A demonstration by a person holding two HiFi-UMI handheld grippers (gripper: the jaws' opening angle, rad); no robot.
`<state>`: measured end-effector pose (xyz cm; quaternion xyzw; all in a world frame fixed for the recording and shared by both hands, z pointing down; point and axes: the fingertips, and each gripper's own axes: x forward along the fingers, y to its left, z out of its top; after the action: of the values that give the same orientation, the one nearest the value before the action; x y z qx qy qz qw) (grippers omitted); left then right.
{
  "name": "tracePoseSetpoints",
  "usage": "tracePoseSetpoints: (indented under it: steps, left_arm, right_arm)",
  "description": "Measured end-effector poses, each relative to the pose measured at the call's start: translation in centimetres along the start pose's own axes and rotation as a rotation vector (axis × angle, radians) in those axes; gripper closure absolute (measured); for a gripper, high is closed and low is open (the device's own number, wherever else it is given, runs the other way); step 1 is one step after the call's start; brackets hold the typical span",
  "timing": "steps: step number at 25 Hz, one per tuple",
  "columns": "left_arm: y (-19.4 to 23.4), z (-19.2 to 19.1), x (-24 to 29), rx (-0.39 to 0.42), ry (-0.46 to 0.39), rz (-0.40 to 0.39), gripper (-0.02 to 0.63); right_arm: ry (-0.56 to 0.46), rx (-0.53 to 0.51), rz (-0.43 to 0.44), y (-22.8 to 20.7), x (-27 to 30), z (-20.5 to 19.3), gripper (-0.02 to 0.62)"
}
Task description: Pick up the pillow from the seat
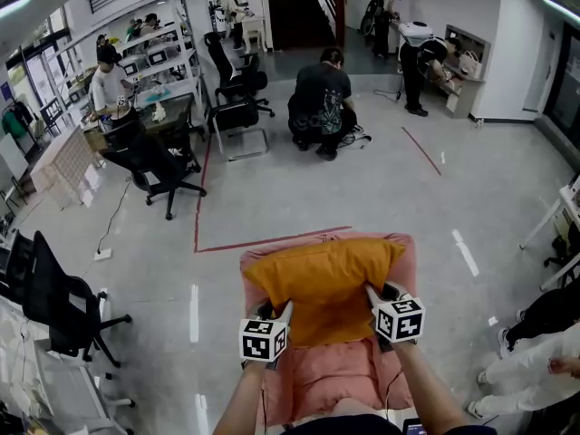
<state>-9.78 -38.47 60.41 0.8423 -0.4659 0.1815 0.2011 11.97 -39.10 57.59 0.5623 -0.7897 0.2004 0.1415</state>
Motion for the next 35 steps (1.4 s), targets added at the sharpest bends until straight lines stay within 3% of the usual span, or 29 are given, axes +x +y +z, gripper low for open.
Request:
tracePoseSetpoints:
  steps: [18,35]
  left_arm:
    - [-1.7,1.8,-8.3,0.065,-0.125,-0.05,0.483]
    - [-1.4,1.9,-11.6,0.081,-0.165,-0.064,0.483]
  right_arm:
    - [-0.148,0.032,-0.057,5.3,-7.3,1.7,0.505]
    - [-0.177,0.039,-0.068,8.1,-9.8,1.3,0.505]
